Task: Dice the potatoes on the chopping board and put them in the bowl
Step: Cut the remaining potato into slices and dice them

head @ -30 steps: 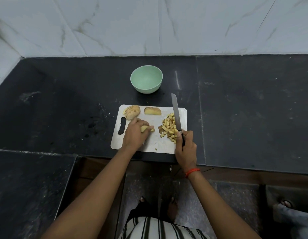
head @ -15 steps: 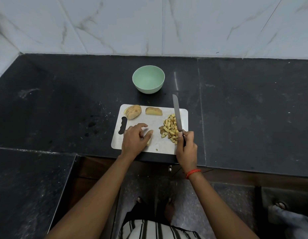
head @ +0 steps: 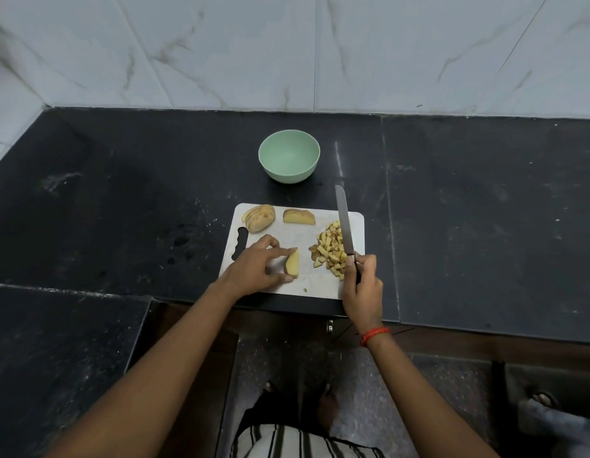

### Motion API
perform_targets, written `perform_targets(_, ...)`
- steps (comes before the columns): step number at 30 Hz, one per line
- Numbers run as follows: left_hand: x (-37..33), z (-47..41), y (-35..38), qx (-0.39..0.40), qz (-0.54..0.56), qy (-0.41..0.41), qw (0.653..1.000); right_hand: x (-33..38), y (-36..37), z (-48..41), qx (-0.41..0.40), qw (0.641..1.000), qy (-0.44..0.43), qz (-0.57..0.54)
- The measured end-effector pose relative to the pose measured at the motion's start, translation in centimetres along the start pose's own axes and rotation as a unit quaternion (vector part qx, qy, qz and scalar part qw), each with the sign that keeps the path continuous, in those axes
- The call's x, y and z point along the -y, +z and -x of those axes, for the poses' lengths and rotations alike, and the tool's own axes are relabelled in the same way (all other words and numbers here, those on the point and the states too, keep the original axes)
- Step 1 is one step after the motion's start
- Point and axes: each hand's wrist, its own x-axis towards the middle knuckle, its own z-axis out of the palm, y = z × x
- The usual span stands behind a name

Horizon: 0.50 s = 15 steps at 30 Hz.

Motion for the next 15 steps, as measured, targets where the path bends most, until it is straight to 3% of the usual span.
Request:
perform_targets(7,-1.6,0.3,4.8,-0.219,-0.044,-0.049,0.973,-0.2,0.2,-0.1,0.001,1.000,-0.001,0.023)
perform_targets(15,-1.7,0.8,5.5,-0.271,-0.038,-0.010,0.962,1.3,1.9,1.2,0.080,0.977,-0.041,0.193)
